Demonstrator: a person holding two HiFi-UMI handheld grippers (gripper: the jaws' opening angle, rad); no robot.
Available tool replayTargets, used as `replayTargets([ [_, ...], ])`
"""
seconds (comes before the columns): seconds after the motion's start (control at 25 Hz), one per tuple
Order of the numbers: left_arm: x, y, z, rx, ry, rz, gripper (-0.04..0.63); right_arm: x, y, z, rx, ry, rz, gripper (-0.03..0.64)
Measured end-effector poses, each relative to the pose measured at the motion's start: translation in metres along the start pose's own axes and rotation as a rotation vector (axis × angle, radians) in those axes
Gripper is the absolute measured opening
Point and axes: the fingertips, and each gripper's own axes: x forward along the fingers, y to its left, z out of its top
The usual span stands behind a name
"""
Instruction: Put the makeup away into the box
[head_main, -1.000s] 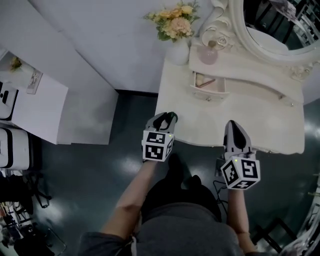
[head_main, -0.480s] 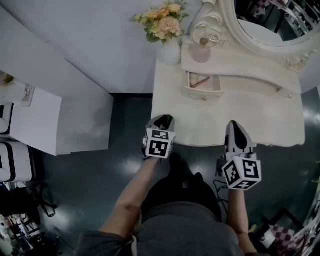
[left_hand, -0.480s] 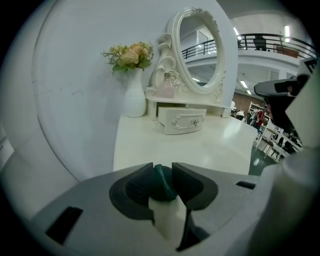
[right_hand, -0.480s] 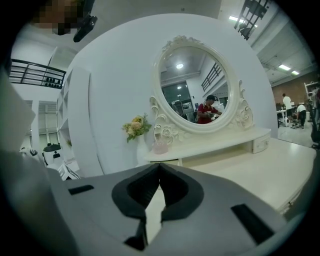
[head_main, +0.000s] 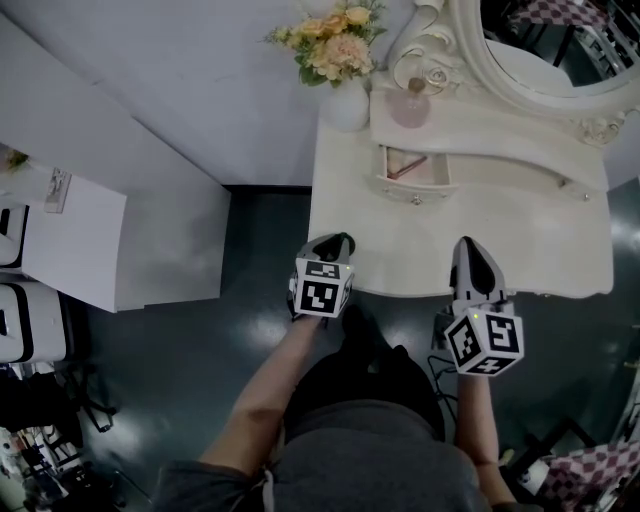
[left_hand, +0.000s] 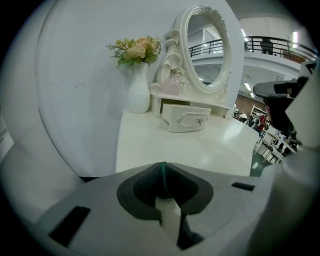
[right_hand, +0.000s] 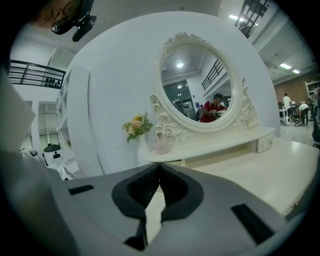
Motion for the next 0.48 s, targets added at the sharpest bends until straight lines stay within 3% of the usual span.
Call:
replayTargets([
  [0.28, -0.002, -0.001, 0.000, 0.023, -0.004, -0.012, 0.008, 0.005, 0.004, 0.002, -0.003, -0.004, -0.006, 0.005],
  [0.48, -0.011, 0.006, 0.016, 0.030, -0.053, -0.011, 0.008, 0.006, 0.005, 0.003, -0.008, -0.011, -0.011, 0.005],
])
